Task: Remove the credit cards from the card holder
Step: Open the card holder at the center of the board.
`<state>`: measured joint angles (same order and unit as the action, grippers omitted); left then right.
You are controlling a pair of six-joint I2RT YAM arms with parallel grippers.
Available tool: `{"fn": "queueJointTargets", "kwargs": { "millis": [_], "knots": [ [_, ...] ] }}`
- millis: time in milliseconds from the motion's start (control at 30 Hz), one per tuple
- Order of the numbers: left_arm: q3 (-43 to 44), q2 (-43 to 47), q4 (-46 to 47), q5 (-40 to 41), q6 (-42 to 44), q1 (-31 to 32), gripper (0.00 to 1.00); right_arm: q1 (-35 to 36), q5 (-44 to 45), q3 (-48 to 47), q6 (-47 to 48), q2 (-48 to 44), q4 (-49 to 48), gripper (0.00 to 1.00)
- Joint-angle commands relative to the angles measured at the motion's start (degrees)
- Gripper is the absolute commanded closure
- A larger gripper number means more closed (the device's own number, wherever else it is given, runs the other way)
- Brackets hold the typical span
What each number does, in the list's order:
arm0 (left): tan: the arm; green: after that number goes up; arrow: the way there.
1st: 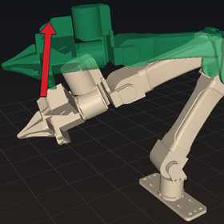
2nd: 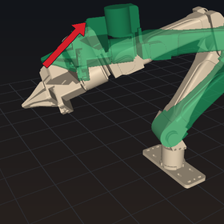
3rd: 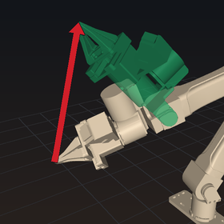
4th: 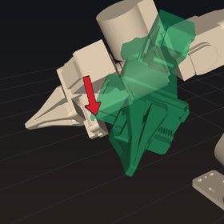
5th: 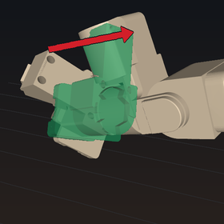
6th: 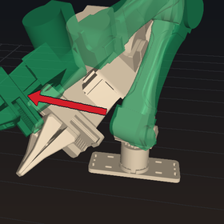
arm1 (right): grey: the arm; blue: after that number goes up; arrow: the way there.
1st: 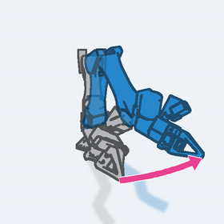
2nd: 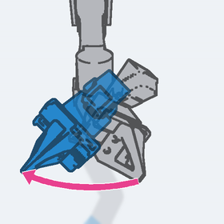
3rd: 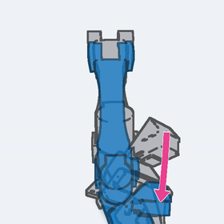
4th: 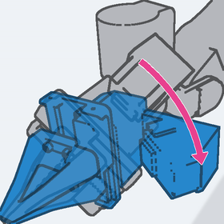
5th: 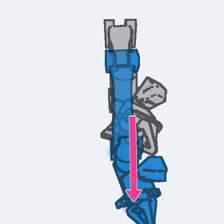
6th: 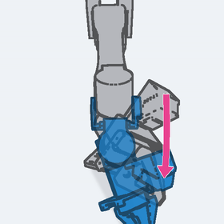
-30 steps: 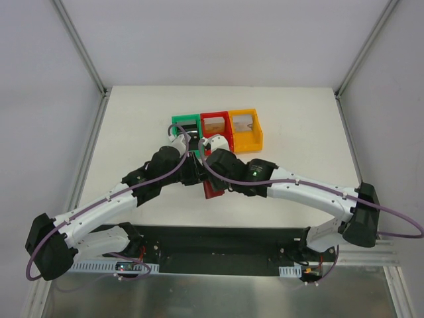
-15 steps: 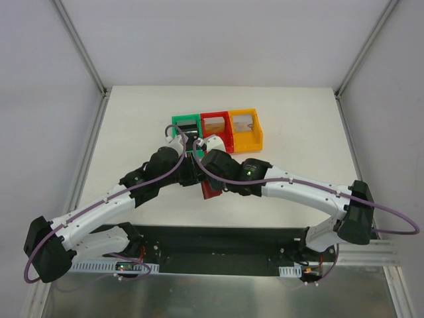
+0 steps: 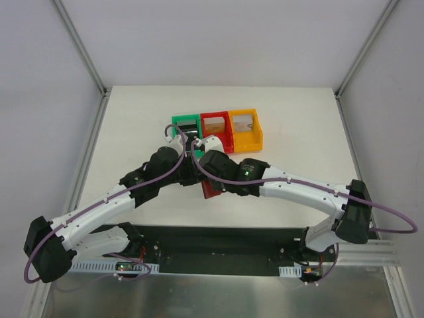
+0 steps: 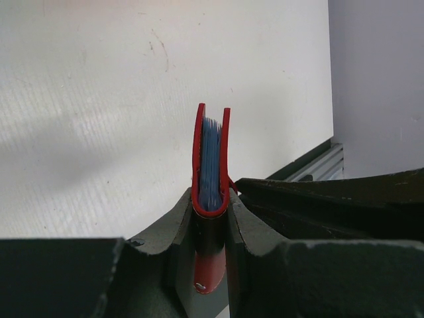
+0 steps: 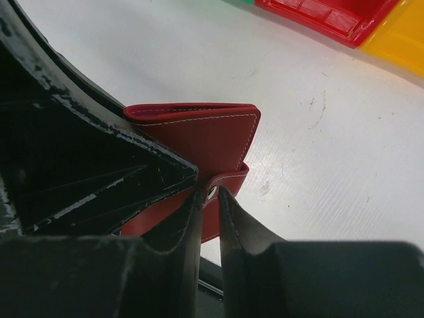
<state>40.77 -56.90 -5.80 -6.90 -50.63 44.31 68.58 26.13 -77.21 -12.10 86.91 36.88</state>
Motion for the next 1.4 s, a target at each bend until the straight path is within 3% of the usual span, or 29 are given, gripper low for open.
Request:
{"fn": "queueJointTargets", "kwargs": {
  "millis": [0,133,1067,1167,1367],
  "knots": [
    [2.3,2.7,3.3,-1.6,-1.4,0.8,1.0,-0.5,3.8,-0.9,0.3,1.2,4.5,0.86],
    [1.9,2.9,3.3,-1.5,-1.3,0.7,1.0,-0.5,3.7,-0.8,0.1,1.0,4.8,1.0],
    [-2.2,6.7,3.0,1.1,0.9,0.5,1.0,-5.5,-5.7,10.7,-1.3,-11.8,-2.7,1.0],
    [-3.2,8.7,5.5,-2.3,3.5,-0.1,1.0,-8.8,-10.3,15.0,-2.6,-15.5,-4.9,1.0],
    [-10.1,13.7,24.5,-17.1,5.2,-4.1,1.0,-15.7,-16.0,22.8,-2.5,-24.2,-7.5,0.94]
  ]
}}
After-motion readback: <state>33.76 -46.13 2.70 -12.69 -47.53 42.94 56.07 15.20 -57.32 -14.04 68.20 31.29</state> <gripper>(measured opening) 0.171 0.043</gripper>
